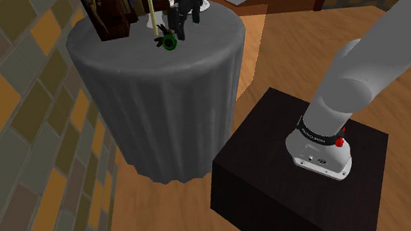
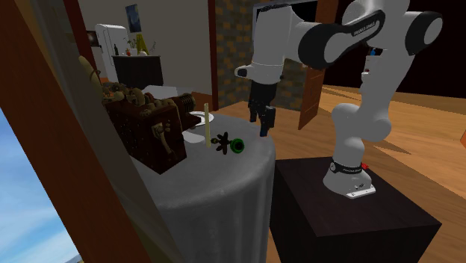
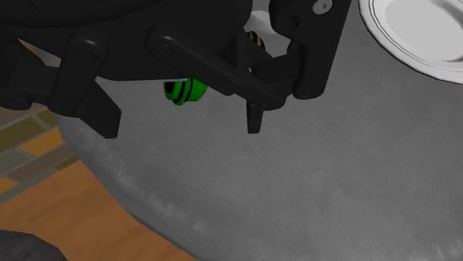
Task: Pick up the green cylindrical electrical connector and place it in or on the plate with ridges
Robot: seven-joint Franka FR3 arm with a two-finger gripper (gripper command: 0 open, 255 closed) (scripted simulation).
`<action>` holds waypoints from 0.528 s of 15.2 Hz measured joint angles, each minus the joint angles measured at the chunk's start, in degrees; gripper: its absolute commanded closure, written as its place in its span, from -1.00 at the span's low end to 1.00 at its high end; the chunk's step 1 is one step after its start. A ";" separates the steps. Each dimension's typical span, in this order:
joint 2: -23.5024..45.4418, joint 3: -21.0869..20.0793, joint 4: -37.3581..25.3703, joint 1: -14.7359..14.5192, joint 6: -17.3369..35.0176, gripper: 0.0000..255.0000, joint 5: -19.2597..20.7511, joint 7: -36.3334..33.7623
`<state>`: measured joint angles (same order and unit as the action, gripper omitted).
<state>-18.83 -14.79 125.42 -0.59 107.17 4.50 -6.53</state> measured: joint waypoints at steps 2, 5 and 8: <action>3.79 -1.65 -2.38 0.10 2.31 -1.00 2.47 -2.20; 9.25 -3.47 -6.13 0.24 4.86 -1.00 6.22 -5.13; 10.43 -3.63 -5.10 0.35 7.18 -1.00 7.20 -5.90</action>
<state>-8.40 -18.42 120.32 -0.24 114.35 11.70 -12.43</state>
